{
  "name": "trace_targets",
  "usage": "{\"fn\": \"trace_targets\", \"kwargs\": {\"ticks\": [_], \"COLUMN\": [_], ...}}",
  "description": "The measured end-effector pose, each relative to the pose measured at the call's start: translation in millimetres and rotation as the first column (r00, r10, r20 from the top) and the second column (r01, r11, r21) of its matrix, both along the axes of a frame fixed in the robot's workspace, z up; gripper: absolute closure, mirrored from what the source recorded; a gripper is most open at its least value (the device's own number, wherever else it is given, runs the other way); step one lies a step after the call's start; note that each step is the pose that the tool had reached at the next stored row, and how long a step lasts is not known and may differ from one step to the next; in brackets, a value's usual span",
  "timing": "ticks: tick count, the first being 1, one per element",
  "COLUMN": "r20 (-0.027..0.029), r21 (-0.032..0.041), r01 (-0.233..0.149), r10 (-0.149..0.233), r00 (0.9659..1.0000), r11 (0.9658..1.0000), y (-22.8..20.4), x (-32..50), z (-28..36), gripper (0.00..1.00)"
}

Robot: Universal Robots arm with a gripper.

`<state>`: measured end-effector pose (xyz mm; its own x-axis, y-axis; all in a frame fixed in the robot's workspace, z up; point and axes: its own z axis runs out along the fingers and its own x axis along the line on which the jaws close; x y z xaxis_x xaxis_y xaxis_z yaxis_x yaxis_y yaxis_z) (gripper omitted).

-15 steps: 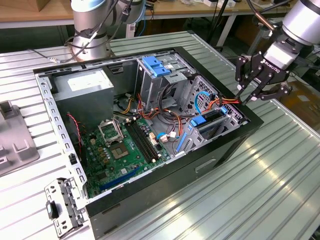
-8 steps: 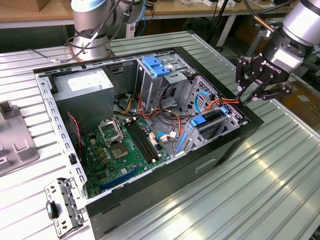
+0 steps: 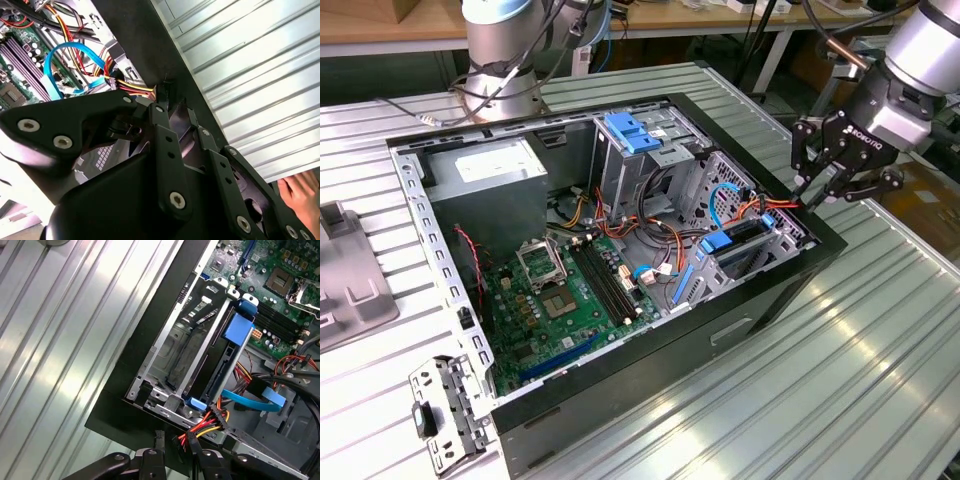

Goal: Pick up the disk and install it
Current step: 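Insert the first disk wire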

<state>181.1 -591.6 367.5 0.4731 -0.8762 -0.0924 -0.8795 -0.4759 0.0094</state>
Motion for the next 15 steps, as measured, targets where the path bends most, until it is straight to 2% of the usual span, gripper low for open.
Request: {"fn": "trace_targets", "kwargs": {"ticks": [2,4,7,9,11,12,14,15], "r20": [0.0000,0.0000,0.0002,0.0002,0.0002,0.0002,0.0002,0.0002], "r21": [0.0006,0.0020,0.0056,0.0054,0.0056,0.0055,0.0052,0.0052], "r01": [-0.020,-0.038,-0.080,-0.150,-0.188,-0.217,-0.250,-0.253], "r10": [0.020,0.038,0.080,0.150,0.188,0.217,0.250,0.253], "r00": [0.9998,0.9993,0.9968,0.9887,0.9822,0.9762,0.9682,0.9675], "r11": [0.9998,0.9993,0.9968,0.9887,0.9822,0.9762,0.9682,0.9675], "y": [0.0,0.0,0.1,0.0,0.0,0.0,0.0,0.1], "x": [0.0,0.0,0.0,0.0,0.0,0.1,0.9,1.3], "z": [0.1,2.8,3.7,3.8,3.7,3.4,2.7,2.4], "gripper": [0.70,0.70,0.70,0.70,0.70,0.70,0.70,0.70]}}
